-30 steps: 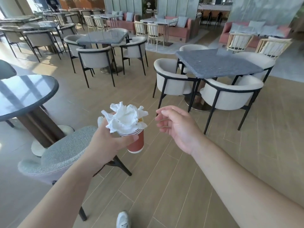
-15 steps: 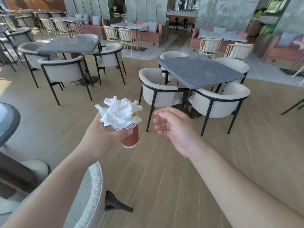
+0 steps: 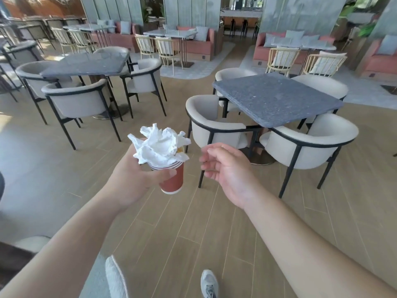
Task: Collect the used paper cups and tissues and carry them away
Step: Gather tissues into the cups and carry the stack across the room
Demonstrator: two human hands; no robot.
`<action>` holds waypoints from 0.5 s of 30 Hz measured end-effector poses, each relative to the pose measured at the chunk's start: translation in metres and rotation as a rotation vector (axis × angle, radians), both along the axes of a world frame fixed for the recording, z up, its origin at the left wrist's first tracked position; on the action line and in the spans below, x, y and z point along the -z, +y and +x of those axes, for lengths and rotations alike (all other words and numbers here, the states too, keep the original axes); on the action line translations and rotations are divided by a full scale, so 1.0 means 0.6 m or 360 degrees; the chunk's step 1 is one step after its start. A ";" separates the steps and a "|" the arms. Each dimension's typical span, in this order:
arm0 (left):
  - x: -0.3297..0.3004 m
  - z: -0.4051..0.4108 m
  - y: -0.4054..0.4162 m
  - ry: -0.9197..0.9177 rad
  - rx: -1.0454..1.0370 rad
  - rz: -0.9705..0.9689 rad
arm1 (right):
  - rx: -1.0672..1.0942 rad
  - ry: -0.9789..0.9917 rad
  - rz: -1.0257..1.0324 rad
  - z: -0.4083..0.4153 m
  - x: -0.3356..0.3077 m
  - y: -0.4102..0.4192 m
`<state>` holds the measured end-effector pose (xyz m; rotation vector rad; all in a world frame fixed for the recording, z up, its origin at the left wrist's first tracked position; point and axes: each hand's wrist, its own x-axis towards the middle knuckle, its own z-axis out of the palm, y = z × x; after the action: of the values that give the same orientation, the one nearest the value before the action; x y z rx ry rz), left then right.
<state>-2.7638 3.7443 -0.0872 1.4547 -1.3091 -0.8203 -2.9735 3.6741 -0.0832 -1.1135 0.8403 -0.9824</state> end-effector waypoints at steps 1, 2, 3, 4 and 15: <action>0.000 0.011 -0.033 0.0011 -0.0025 0.0008 | -0.0025 0.0004 -0.0009 0.013 0.001 -0.034; 0.001 0.020 -0.066 0.0025 -0.0049 0.0015 | -0.0042 0.0007 -0.0014 0.024 0.000 -0.068; 0.000 0.028 -0.101 0.0035 -0.0065 0.0014 | -0.0047 0.0005 -0.0012 0.033 -0.003 -0.104; -0.001 0.035 -0.135 0.0038 -0.0072 0.0015 | -0.0041 -0.0002 -0.0005 0.040 -0.007 -0.141; -0.034 0.131 -0.398 0.0004 -0.0121 -0.0021 | -0.0143 -0.0118 0.0000 0.139 -0.036 -0.436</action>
<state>-2.6851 3.5055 -0.0666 1.4833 -1.2472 -0.7621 -2.8898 3.4123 -0.0616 -1.0992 0.7244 -0.9432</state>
